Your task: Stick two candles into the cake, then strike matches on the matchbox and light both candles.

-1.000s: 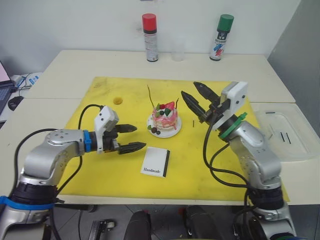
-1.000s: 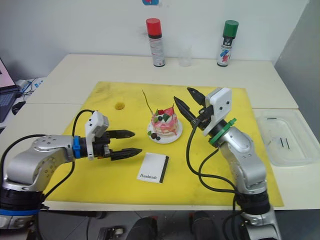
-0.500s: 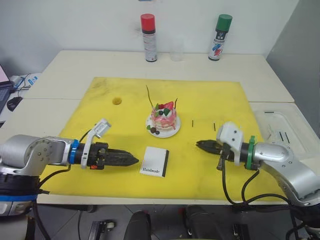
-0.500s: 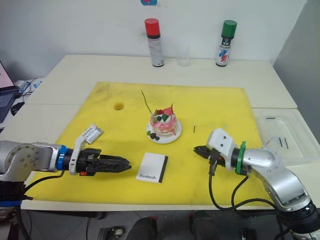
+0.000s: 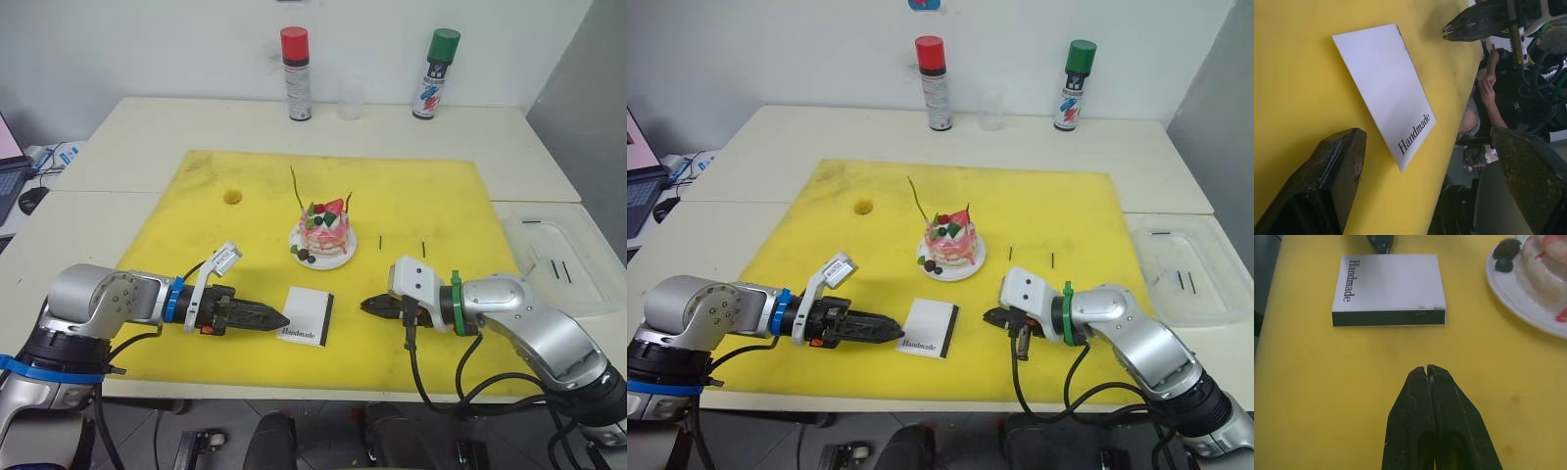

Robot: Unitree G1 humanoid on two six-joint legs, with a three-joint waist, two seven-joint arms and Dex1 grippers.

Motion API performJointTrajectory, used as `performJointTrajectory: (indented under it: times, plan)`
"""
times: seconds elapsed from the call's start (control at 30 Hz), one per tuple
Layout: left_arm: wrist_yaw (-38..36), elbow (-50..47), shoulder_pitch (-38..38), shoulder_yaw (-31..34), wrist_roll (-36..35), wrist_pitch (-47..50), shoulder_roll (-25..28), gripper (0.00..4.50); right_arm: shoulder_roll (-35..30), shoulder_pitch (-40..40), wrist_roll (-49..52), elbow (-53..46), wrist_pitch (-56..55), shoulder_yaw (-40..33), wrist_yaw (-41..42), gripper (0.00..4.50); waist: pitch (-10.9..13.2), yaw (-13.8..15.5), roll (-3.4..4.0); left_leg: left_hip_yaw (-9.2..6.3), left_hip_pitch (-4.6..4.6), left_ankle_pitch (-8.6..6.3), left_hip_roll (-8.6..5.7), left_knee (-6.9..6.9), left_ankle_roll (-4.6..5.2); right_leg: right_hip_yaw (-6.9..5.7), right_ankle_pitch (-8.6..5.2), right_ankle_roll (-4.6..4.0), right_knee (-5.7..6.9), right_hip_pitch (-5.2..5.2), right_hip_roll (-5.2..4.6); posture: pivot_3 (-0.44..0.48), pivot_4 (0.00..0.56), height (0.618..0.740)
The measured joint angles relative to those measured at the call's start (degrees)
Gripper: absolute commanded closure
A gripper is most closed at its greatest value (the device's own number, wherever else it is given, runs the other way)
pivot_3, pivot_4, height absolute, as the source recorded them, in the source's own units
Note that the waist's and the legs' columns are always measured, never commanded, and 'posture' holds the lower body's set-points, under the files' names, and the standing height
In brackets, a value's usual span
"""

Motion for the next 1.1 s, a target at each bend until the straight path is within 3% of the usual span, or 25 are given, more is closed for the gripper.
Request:
performJointTrajectory:
  times: [0.63, 1.1]
  plan:
    - [2.45, -0.14, 1.41, 1.41, -0.12, -0.13, -5.03, 0.00, 6.64, -5.29, -5.42, 5.47, 2.30, 7.08, 1.75, 4.47, -0.01, 0.01, 0.01, -0.11, 0.02, 0.00, 0.00, 0.03, 0.00, -0.08, 0.01, 0.00, 0.02, 0.08, -0.01, 0.000, 0.150, 0.704]
    - [5.20, -2.57, 4.97, 4.71, -0.82, -0.38, -6.71, 0.00, 13.32, -5.36, -6.68, 8.05, 1.57, 8.24, 1.77, 4.47, -0.05, -0.05, 0.01, -0.12, 0.12, 0.00, -0.01, 0.03, -0.01, -0.09, 0.01, 0.00, 0.05, 0.16, -0.01, 0.000, 0.150, 0.704]
